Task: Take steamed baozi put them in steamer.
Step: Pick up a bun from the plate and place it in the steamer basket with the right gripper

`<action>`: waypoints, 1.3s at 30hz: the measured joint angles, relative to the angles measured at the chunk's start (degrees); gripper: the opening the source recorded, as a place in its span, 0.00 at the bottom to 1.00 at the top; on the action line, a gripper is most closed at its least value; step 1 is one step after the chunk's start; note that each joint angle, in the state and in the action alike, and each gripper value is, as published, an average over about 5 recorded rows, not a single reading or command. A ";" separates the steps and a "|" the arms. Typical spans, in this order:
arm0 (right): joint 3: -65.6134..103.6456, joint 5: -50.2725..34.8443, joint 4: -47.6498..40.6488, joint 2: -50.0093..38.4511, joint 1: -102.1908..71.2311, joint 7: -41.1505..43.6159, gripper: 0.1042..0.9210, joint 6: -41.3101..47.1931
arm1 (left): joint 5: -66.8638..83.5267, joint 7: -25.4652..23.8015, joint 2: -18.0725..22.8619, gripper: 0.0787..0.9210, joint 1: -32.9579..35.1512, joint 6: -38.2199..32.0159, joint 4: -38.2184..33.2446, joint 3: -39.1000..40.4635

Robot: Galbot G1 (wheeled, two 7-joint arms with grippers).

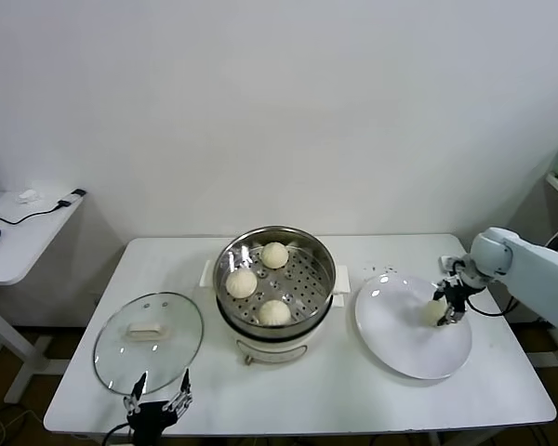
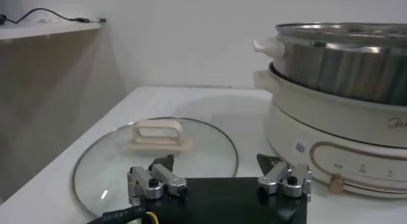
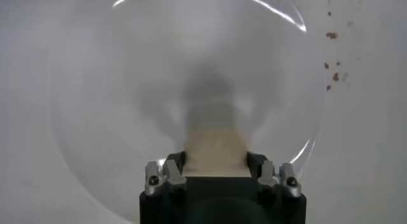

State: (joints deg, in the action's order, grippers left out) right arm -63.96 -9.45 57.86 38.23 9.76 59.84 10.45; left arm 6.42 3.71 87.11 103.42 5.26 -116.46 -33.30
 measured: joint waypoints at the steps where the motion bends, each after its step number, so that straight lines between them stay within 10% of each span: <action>1: -1.00 -0.55 0.72 -0.19 1.32 0.24 0.67 0.07 | 0.02 0.01 -0.01 0.88 -0.01 0.07 -0.03 0.01; 23: -24.03 -35.71 21.56 12.79 40.45 -3.29 0.67 8.93 | 0.77 -0.34 -1.31 0.88 -0.10 0.75 -1.33 1.18; 39: -28.47 -39.40 20.36 24.84 34.97 -10.11 0.67 13.50 | 1.49 -0.40 -1.30 0.88 0.29 0.79 -1.98 0.30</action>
State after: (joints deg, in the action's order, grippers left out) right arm -92.43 -48.86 78.21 63.08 44.73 49.73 23.95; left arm 7.92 3.31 85.81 103.71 6.05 -118.44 -32.99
